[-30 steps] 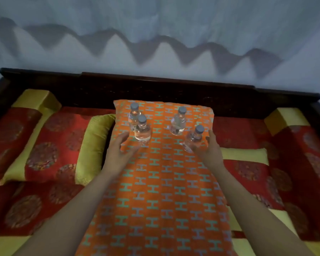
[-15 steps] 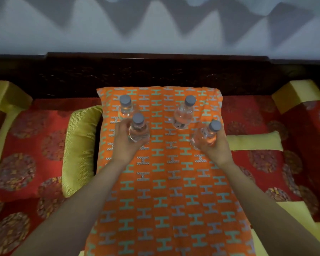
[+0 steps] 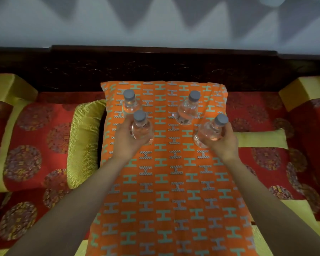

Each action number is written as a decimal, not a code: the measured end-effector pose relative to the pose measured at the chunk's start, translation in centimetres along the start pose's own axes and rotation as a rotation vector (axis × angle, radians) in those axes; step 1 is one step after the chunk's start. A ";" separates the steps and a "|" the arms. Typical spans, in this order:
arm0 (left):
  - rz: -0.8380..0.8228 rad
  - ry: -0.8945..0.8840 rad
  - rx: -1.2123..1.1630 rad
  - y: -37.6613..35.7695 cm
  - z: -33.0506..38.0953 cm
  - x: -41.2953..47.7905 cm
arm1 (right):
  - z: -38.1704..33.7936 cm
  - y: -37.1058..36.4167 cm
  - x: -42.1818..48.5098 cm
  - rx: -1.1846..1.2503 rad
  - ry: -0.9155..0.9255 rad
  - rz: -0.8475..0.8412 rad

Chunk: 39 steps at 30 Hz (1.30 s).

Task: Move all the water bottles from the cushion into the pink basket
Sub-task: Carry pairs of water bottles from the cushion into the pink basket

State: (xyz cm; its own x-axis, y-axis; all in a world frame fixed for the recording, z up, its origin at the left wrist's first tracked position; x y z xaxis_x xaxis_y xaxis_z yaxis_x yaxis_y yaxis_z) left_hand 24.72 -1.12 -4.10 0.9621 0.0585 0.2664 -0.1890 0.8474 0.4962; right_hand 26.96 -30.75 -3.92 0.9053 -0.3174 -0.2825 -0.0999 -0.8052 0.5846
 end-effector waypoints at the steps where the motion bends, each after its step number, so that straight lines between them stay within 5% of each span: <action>1: 0.003 -0.003 -0.002 0.3 0.5 -0.2 | -0.2 0.4 -0.2 0.019 -0.002 0.000; 22: 0.035 -0.165 -0.076 5.5 14.8 -4.4 | -1.5 16.5 -14.4 0.234 0.048 0.246; 39: -0.496 -0.212 -0.355 -10.9 33.0 -19.6 | 16.9 38.9 -39.6 0.392 -0.264 0.553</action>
State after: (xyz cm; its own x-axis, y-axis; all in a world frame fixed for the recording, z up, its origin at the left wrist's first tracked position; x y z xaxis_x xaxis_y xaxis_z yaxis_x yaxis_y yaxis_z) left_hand 1.40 -28.95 12.49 0.8516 -0.4601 0.2510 0.3802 0.8719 0.3086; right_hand -19.75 -58.02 17.13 0.5543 -0.8005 -0.2277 -0.6995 -0.5964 0.3938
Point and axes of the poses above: each hand's wrist, its own x-axis towards the middle knuckle, its own y-axis out of the back of the hand, z = x × y, the point moved 2 cm from there along x, towards the middle knuckle, and after that the axes turned 14 degrees about -y, right-handed, at the moved point
